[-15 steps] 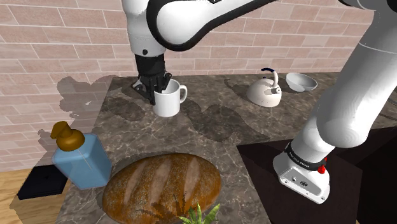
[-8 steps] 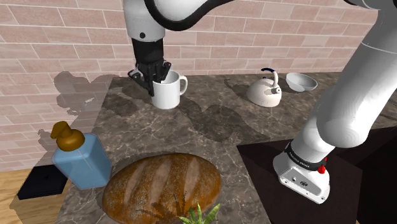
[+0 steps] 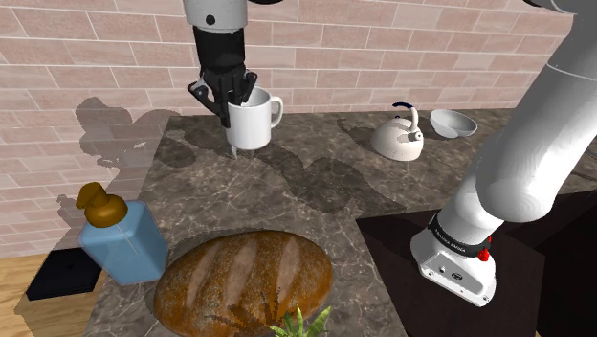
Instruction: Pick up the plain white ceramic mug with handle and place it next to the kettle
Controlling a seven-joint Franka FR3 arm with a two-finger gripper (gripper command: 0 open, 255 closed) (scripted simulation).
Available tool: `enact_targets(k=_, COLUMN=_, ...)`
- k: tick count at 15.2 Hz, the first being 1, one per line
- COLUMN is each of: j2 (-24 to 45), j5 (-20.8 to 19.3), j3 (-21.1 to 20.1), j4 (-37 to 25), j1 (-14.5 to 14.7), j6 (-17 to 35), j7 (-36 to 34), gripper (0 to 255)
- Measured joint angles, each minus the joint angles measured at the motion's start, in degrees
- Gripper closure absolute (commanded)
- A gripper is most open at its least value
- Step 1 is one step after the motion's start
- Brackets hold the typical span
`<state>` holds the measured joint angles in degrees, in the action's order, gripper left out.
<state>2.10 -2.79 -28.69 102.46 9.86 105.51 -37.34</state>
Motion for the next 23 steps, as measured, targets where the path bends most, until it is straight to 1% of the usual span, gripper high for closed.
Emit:
enact_targets(k=3, j2=0.32, j5=-0.12, j3=0.01, j4=-2.61, j1=0.0, j6=-2.33, j7=0.09, gripper=255)
enact_targets(k=5, j2=-1.71, j5=0.9, j3=0.84, j4=-1.01, j1=-0.99, j6=-2.47, j7=2.08, gripper=255)
enact_targets(k=7, j2=-4.22, j5=2.1, j3=2.1, j4=1.99, j1=-2.23, j6=-1.65, j7=4.82, gripper=255)
enact_targets(k=9, j2=-7.49, j5=3.54, j3=3.86, j4=5.67, j1=-3.64, j6=-0.9, j7=8.32, gripper=255)
enact_targets(k=14, j2=-12.77, j5=5.26, j3=8.09, j4=11.29, j1=-6.26, j6=-0.2, j7=15.84, gripper=255)
enact_targets(k=16, j2=-14.36, j5=5.54, j3=10.03, j4=12.13, j1=-7.35, j6=-0.92, j7=18.95, gripper=255)
enact_targets(k=18, j2=-15.8, j5=5.64, j3=11.97, j4=14.49, j1=-8.42, j6=-0.01, j7=22.08, gripper=255)
enact_targets(k=23, j2=-18.26, j5=5.27, j3=16.7, j4=16.64, j1=-11.05, j6=-0.41, j7=29.37, gripper=255)
